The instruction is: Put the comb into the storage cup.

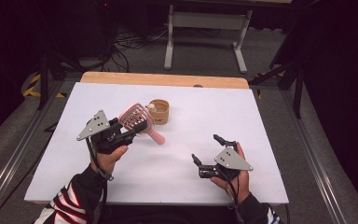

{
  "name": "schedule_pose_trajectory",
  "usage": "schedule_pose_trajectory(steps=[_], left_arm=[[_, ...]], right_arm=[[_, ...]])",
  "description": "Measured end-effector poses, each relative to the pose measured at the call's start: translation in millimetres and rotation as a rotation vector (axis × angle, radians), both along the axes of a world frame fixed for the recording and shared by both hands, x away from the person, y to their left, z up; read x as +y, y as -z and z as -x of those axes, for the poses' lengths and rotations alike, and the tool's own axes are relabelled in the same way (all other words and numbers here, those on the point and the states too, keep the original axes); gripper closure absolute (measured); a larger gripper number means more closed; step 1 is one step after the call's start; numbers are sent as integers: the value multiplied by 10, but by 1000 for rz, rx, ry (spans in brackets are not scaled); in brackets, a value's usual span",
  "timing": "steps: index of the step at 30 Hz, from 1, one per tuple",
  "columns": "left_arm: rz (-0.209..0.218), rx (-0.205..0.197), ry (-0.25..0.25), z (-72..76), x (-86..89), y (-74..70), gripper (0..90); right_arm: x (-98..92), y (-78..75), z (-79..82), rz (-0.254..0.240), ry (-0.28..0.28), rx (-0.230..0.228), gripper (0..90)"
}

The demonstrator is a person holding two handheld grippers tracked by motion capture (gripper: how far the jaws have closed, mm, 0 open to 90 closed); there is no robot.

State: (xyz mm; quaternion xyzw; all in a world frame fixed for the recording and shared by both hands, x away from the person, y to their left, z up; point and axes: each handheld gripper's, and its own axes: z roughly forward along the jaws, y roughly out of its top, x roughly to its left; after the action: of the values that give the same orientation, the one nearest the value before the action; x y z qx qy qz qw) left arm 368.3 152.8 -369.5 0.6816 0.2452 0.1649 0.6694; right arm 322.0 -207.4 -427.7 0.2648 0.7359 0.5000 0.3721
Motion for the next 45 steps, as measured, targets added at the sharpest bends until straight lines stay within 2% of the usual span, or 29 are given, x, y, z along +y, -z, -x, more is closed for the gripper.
schedule_pose_trajectory(steps=[3,12,19,23,28,36,45], left_arm=[[15,-6,-13,-3,56,-25,630],[30,-28,-25,-13,155,-116,630],[44,-40,-45,-42,226,-185,630],[42,-58,-53,-52,221,-238,630],[45,-77,-50,-64,191,-326,630],[46,-110,-61,-113,162,-493,630],[43,-112,-68,-197,141,-552,630]], right_arm=[[-18,50,7,16,-6,12,65],[-104,119,61,14,-38,25,48],[-143,145,49,18,-17,41,46],[-147,176,25,33,-14,61,45],[-153,179,18,33,6,61,45],[-144,179,16,37,-6,63,45],[-150,176,16,40,-5,60,45]])
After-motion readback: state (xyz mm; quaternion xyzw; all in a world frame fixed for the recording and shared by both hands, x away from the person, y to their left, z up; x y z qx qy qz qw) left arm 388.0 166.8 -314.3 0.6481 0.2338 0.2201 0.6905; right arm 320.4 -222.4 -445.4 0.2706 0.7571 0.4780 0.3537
